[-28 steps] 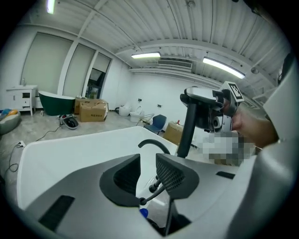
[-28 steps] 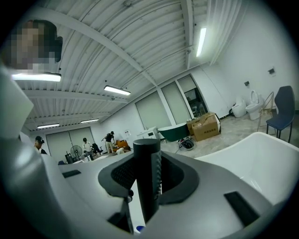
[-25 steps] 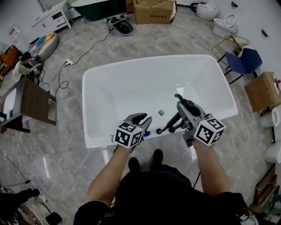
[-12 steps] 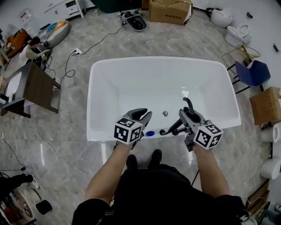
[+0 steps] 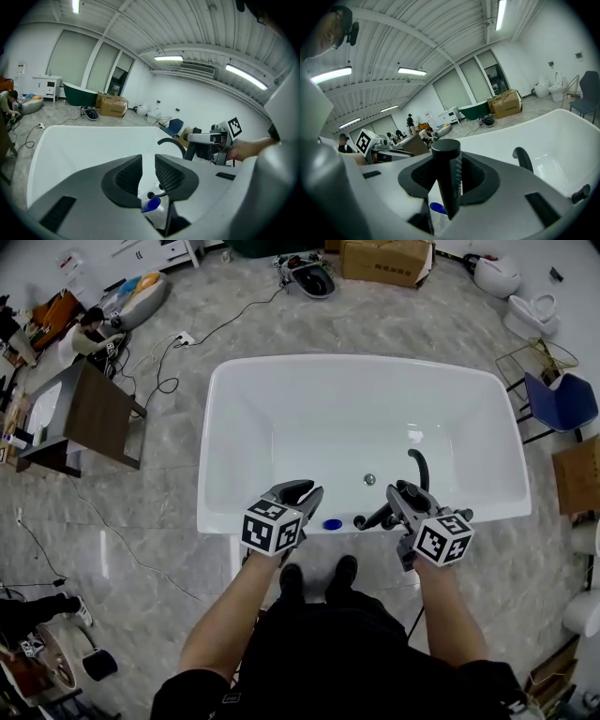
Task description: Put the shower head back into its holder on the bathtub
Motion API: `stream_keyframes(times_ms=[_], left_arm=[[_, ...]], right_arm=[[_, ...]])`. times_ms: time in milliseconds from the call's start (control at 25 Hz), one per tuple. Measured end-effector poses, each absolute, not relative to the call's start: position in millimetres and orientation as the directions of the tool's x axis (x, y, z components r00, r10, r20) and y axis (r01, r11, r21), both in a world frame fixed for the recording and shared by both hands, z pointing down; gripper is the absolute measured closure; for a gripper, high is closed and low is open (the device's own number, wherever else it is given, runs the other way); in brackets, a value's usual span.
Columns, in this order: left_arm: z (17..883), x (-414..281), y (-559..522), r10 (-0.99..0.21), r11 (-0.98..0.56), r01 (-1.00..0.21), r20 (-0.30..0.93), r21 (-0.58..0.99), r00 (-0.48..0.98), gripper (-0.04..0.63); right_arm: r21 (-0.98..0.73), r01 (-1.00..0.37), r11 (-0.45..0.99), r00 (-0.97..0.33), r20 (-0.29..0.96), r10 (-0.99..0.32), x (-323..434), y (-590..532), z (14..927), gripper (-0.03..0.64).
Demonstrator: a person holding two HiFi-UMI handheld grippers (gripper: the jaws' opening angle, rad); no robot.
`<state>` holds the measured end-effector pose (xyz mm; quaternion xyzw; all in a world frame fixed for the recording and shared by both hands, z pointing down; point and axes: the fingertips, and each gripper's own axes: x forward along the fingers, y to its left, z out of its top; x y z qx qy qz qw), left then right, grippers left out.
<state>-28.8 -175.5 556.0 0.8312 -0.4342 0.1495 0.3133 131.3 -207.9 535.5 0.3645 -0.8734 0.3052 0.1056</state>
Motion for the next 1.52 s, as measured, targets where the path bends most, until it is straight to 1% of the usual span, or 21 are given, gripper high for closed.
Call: stream_keyframes(times_ms=[280,560,760,1000,1120,1520], left_arm=[[572,-29,-164,-0.589,-0.424,-0.813,0.561,0.398,0.582,0.498],[578,-20,-159,-0.568,-0.433,-0.806,0.572,0.404,0.592,0.499],[582,-14,-154,-0.559,-0.437,-0.802,0.576,0.407,0.596,0.500],[582,-11,-144,-0.552,-0.432,-0.805,0.587,0.406,0.592,0.502],[584,-13,-139,-0.550,-0.424,-0.809,0.594,0.406,0.586,0.502],[595,-15,-120,-0.551,-0.376,-0.820,0.608,0.431,0.572,0.502]], right_arm=[[-0.469,-0.718,0.515,-0.695,0.451,-0.559,134,-203,572,0.488],[-0.468,-0.726,0.503,-0.688,0.489,-0.537,135,-191,597,0.486],[-0.485,-0.726,0.487,-0.687,0.490,-0.537,136,-188,606,0.486],[-0.404,-0.757,0.514,-0.653,0.512,-0.558,142,-201,607,0.486],[-0.394,-0.761,0.515,-0.647,0.518,-0.560,141,-205,612,0.486],[-0.330,-0.763,0.556,-0.625,0.595,-0.505,132,-199,657,0.486]])
